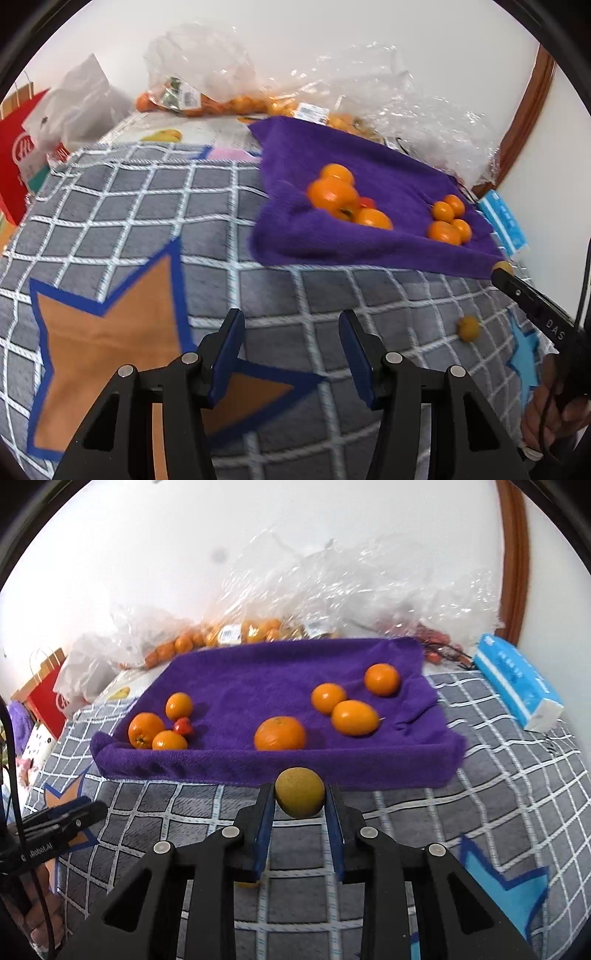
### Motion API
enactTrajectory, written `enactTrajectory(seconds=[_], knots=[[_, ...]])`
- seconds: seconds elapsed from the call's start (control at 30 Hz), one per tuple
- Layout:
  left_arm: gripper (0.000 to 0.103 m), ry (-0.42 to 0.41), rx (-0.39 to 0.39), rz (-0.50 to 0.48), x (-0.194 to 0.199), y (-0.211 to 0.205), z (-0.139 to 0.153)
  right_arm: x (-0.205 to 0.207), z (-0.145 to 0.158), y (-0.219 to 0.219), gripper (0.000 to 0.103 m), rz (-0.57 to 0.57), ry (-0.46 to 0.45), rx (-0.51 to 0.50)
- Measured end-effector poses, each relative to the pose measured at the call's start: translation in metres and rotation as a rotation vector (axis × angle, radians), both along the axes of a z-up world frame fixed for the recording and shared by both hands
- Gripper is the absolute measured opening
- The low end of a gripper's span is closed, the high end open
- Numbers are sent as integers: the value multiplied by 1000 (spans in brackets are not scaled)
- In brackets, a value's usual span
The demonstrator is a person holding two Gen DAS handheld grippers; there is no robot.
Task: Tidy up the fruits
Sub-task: 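Close the right tool on the yellow-green fruit, then lift the yellow-green fruit with the right tool and carry it over the towel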
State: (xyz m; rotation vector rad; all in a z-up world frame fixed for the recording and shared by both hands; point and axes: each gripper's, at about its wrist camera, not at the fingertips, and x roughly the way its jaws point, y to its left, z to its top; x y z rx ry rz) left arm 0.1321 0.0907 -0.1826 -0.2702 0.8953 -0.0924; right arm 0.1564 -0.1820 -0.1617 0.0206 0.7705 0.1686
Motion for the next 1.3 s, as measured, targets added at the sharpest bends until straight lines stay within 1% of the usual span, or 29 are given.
enactTrajectory(seconds=[0.1,0.3,0.4,0.5,0.63,0.87,0.97,1.03,1.1,1.17,1.2,1.23,1.3], knots=[[51,27,-45,-29,0,-11,4,-5,3,-12,27,-16,-11,-3],[51,22,-53,-80,0,-35,14,-15,3,-37,27,-48,-16,-24],[52,35,-63,-107,2,-46,14,-20,3,-49,27,-62,-19,-26],[52,56,-49,-139,3,-57,12,-25,1,-60,27,-76,-22,-29],[55,50,-45,-177,-1,-73,14,-29,0,-73,27,-94,-28,-41],[55,59,-80,-274,8,-115,12,-37,-1,-96,27,-116,-33,-27],[53,63,-73,-292,12,-131,9,-38,-4,-101,27,-116,-29,-34],[53,72,-44,-280,16,-141,5,-40,-7,-104,27,-113,-33,-47],[53,58,-30,-266,17,-147,3,-41,-7,-105,27,-122,-44,-74],[51,47,-2,-256,18,-153,2,-43,-7,-106,27,-120,-53,-83],[47,45,10,-254,20,-154,2,-43,-8,-107,27,-118,-51,-77],[39,40,24,-250,19,-154,2,-42,-9,-108,27,-116,-44,-69],[27,39,45,-247,20,-157,1,-41,-11,-108,27,-116,-38,-69]])
